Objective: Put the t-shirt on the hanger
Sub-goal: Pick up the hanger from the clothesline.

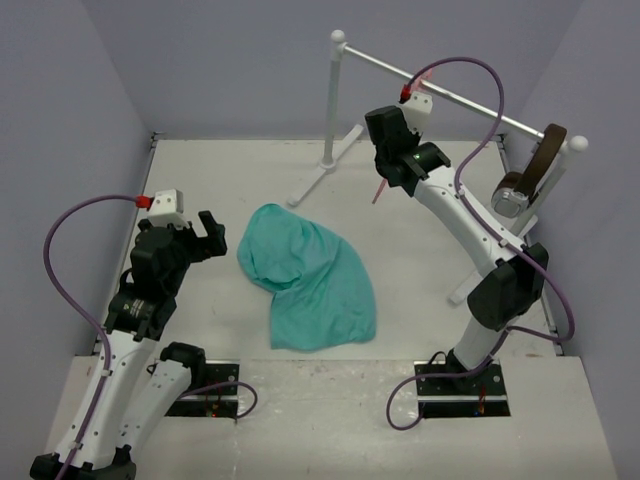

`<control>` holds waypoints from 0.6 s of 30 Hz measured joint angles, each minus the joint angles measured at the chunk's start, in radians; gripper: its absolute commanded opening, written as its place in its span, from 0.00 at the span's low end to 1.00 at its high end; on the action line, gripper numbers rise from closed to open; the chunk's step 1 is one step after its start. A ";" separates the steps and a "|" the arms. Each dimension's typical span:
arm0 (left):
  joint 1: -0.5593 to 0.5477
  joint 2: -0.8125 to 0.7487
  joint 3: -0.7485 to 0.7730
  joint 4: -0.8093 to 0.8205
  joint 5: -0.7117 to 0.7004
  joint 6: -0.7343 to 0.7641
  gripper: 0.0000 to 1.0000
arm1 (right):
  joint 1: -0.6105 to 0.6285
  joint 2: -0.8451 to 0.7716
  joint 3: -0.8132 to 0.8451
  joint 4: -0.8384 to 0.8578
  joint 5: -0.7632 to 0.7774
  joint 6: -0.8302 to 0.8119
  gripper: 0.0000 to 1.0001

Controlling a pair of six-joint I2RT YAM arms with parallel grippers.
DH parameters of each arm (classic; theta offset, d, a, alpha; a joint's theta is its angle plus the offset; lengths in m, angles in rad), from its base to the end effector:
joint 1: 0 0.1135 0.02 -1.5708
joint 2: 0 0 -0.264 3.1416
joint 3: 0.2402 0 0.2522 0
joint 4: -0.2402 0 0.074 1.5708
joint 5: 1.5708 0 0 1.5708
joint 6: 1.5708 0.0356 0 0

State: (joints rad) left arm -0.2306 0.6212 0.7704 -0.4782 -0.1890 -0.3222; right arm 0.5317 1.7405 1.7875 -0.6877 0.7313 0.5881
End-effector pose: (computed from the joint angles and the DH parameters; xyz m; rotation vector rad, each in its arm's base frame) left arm 0.1395 -0.0259 0.3277 -0.2150 1.8863 -0.1970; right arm 0.3456 0.1757 0.3851 0.4399 1.9857 -0.1157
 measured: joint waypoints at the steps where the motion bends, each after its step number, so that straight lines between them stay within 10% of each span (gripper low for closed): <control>1: 0.000 0.000 0.000 0.000 0.000 0.000 1.00 | -0.001 0.000 -0.001 0.005 -0.004 0.000 0.00; 18: -0.001 0.039 0.000 0.001 0.001 -0.024 1.00 | -0.002 -0.256 -0.095 0.002 -0.130 -0.062 0.00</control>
State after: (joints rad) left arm -0.2314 0.6604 0.7704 -0.4767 -0.1882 -0.3458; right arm 0.5301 1.4846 1.6929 -0.6852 0.6014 0.5265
